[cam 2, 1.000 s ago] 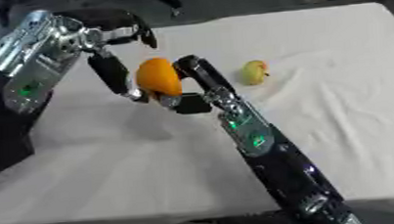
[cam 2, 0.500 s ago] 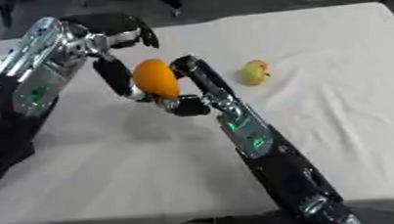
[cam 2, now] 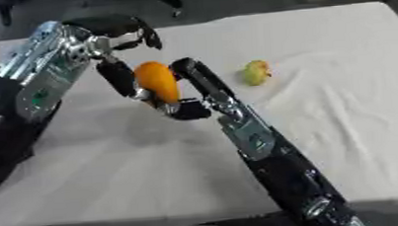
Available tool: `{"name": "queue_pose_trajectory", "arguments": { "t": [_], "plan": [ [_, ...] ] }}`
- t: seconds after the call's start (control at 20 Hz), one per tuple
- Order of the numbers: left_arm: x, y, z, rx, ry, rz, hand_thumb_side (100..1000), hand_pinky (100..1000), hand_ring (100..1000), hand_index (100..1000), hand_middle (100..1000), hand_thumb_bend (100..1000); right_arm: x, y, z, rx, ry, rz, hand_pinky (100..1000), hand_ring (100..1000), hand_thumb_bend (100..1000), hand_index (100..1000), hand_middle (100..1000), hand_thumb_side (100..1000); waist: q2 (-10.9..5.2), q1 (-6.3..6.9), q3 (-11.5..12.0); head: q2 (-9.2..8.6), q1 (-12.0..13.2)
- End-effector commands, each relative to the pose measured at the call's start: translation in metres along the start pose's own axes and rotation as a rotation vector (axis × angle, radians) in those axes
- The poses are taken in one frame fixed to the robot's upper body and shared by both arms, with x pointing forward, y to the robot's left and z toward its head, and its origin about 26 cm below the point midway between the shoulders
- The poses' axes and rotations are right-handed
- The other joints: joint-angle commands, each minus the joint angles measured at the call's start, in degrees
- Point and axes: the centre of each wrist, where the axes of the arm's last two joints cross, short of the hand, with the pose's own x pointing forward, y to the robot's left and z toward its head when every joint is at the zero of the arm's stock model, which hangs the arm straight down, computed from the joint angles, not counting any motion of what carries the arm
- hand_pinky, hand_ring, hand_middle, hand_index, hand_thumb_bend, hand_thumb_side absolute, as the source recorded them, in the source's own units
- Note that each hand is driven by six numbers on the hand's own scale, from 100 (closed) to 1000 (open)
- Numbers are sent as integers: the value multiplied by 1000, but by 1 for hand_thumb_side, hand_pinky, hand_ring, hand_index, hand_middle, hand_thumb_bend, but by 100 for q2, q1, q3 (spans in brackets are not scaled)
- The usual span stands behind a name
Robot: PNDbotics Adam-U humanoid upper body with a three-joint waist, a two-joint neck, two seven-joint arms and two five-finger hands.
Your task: Pick up the objects with one hand, pass them to the other hand, and then place them into the box on the other side of the table.
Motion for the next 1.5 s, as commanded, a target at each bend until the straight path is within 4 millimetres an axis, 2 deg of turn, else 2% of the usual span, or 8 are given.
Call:
{"name": "queue_pose_trajectory", "arguments": {
  "t": [0.05, 0.45, 0.5, 0.55, 0.95, 1.1, 1.35, 1.5],
  "plan": [
    [1, 6, 0, 11, -3, -11, 256, 910, 856, 833, 788, 519, 11, -7, -8, -2, -60, 21, 701, 516, 251, 391, 408, 100, -55, 78, -3, 32, 5],
    [-1, 0, -4, -51, -18, -34, 196, 907, 853, 752, 768, 484, 11, -8, -9, -10, -91, 36, 701, 513, 267, 390, 408, 100, -53, 83, -2, 32, 10],
    [-1, -1, -5, -65, -22, -36, 196, 904, 848, 739, 755, 469, 11, -8, -9, -12, -96, 40, 701, 513, 269, 390, 408, 100, -53, 85, -1, 32, 13],
    [-2, -2, -6, -81, -27, -35, 127, 901, 839, 728, 737, 435, 12, -8, -9, -13, -100, 44, 701, 513, 272, 390, 408, 100, -53, 86, -1, 32, 19],
    [-4, -9, -12, -118, -28, -11, 133, 879, 785, 617, 649, 283, 10, -5, -8, -4, -125, 45, 699, 511, 272, 392, 409, 100, -61, 101, 5, 32, 40],
    [-4, -11, -14, -106, -32, 3, 119, 856, 718, 540, 578, 246, 8, -5, -7, 4, -132, 37, 697, 511, 270, 394, 411, 100, -63, 112, 13, 32, 33],
    [-4, -15, -17, -92, -43, 27, 101, 833, 668, 532, 520, 347, 6, -4, -6, 18, -142, 27, 696, 512, 271, 402, 417, 100, -66, 127, 24, 32, 16],
    [-5, -16, -18, -85, -45, 51, 100, 826, 661, 522, 505, 341, 5, -4, -5, 25, -142, 23, 695, 512, 272, 402, 417, 100, -62, 129, 29, 32, 8]
  ]
}}
